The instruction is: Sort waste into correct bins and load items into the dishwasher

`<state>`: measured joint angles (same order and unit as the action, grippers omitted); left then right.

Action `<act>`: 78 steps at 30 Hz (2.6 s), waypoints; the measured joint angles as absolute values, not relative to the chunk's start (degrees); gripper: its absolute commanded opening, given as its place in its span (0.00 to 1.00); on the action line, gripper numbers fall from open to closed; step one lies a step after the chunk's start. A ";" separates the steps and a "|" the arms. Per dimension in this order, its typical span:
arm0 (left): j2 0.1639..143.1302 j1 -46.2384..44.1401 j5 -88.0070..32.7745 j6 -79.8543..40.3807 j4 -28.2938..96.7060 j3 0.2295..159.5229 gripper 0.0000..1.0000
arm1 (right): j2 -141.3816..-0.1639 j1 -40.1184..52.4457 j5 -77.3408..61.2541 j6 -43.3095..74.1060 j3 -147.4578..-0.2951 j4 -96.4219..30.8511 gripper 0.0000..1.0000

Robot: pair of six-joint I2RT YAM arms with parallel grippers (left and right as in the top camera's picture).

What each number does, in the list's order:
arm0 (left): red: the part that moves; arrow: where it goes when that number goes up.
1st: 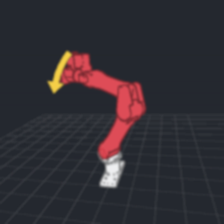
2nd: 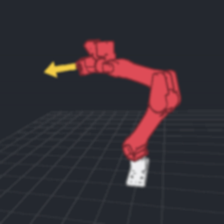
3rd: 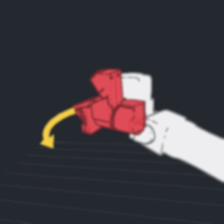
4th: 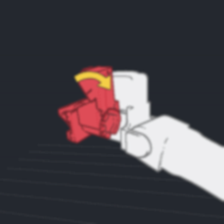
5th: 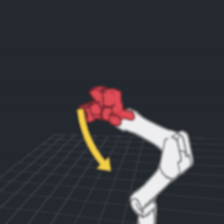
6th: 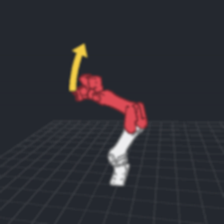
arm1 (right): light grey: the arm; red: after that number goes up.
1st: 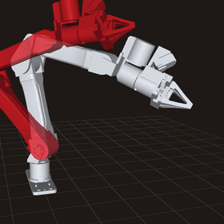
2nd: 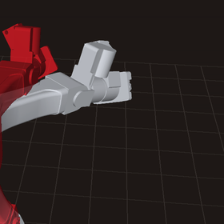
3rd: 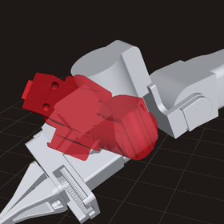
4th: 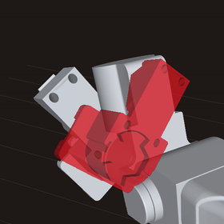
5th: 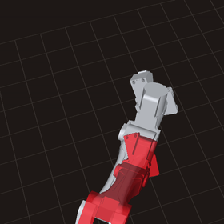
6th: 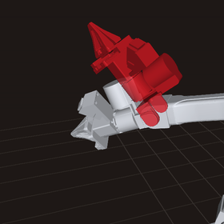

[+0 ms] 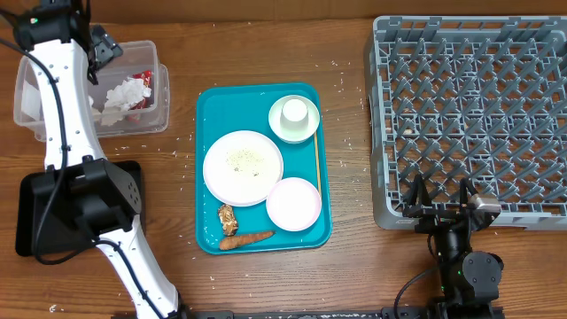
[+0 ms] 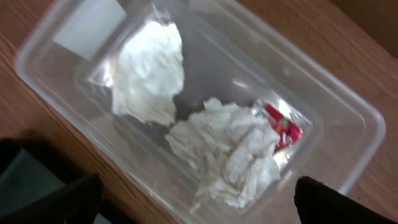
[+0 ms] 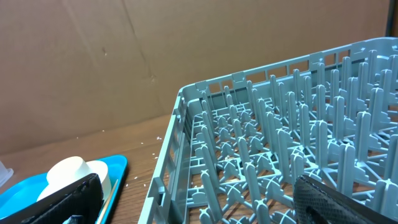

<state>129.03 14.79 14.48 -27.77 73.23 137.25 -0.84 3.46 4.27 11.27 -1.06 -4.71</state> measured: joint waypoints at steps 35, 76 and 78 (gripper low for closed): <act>129.49 -19.00 -6.81 -20.64 82.98 136.42 0.97 | -0.84 3.46 4.27 11.27 -1.06 -4.71 1.00; 100.66 -14.66 3.77 -33.58 90.43 102.15 1.00 | -0.84 3.46 4.25 11.31 -1.06 -4.73 1.00; 100.64 -14.66 3.73 -34.41 88.05 99.44 1.00 | -0.84 3.46 4.27 11.29 -1.06 -4.67 1.00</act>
